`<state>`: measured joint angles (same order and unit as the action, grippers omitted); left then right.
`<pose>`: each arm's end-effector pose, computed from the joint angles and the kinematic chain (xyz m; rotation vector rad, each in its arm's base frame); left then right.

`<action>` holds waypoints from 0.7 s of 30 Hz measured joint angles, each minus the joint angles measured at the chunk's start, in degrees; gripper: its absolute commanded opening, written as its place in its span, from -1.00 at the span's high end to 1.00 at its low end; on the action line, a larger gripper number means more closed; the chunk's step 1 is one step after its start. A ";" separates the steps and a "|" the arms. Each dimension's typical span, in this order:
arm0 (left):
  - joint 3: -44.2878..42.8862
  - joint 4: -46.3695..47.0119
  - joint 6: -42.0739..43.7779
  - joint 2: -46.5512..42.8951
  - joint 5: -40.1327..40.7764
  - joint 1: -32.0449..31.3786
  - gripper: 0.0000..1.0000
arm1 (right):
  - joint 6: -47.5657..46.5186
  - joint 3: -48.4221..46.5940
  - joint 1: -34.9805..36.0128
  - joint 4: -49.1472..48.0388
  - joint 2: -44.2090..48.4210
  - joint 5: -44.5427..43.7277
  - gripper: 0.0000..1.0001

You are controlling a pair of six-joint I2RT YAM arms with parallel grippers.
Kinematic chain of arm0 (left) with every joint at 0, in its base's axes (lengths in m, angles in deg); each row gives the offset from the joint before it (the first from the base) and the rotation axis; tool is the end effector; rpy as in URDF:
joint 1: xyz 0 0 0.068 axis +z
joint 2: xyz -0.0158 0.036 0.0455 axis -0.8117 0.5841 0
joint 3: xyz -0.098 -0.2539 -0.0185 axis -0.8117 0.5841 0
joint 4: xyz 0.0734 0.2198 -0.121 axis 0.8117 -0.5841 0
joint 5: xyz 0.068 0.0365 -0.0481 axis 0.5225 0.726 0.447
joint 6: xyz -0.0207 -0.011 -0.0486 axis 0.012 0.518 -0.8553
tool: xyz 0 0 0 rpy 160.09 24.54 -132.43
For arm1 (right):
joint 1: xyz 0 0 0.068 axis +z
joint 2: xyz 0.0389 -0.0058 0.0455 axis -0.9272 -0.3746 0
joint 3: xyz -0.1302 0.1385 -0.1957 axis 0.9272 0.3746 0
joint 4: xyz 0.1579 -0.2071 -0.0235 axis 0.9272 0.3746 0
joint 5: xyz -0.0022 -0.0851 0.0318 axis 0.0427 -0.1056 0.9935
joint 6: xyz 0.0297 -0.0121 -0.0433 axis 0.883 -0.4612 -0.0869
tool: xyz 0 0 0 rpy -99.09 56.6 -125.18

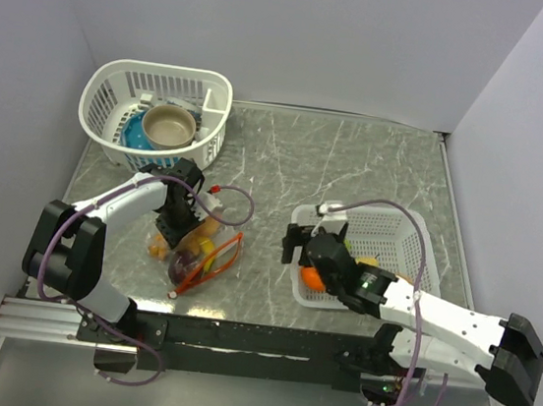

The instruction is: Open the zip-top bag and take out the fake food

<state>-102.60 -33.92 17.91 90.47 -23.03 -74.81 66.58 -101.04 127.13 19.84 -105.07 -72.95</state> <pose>0.2370 -0.0928 0.1961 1.1694 2.8182 -0.1560 0.1271 0.1752 0.2418 -0.1908 2.0222 0.3784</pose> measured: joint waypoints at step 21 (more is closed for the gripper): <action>0.26 0.50 -0.04 0.00 1.20 0.00 0.99 | -15.91 -14.16 14.97 -26.62 -40.35 14.67 -0.25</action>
<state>-102.34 -33.41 17.87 90.47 -21.82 -74.81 50.67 -115.20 142.11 -6.78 -145.41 -58.28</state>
